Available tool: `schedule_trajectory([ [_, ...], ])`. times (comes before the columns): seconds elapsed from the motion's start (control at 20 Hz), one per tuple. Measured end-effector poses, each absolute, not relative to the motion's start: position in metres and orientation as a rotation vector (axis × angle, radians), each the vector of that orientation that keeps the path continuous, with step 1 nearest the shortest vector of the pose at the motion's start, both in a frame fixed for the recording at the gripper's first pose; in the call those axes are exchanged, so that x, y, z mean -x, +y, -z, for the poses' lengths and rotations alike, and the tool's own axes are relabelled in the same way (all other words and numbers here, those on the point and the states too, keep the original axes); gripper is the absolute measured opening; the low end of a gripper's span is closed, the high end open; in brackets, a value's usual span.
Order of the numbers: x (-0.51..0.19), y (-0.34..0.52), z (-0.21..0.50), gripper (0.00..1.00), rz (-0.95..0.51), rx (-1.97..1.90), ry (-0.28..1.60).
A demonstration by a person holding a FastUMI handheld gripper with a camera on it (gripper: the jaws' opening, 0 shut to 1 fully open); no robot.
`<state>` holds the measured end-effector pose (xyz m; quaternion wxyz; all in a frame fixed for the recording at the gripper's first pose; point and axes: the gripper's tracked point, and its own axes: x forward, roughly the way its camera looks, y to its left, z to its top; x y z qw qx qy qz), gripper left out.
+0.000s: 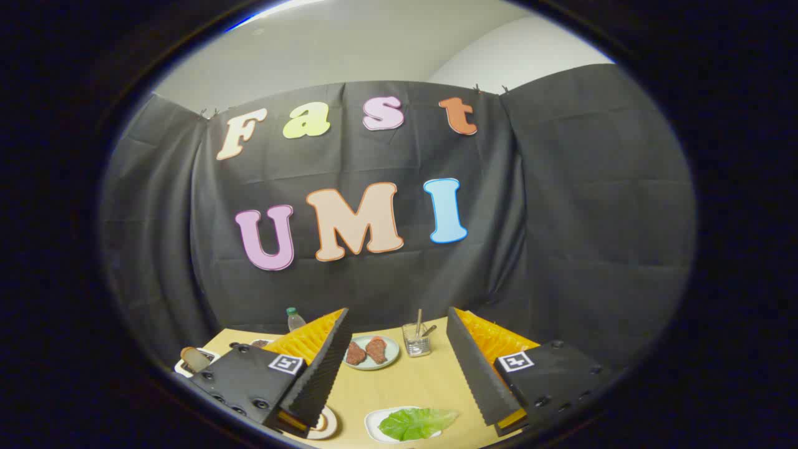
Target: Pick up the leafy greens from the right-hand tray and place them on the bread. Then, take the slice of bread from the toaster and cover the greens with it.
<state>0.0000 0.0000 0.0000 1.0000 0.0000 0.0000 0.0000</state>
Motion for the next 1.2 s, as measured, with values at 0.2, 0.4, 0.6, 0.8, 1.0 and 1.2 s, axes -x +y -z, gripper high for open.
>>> schedule_trajectory([
  [0.2,-0.001,0.004,0.002,0.97,-0.003,0.006,0.007],
  [0.4,-0.001,0.006,0.007,0.97,-0.007,-0.004,0.032],
  [0.6,0.001,0.002,0.015,0.97,0.004,-0.013,0.063],
  [0.8,0.004,-0.001,0.02,0.97,0.018,-0.017,0.08],
  [1.0,0.005,-0.001,0.028,0.97,0.018,-0.011,0.103],
  [1.2,-0.001,-0.001,0.041,0.97,-0.007,0.003,0.144],
])
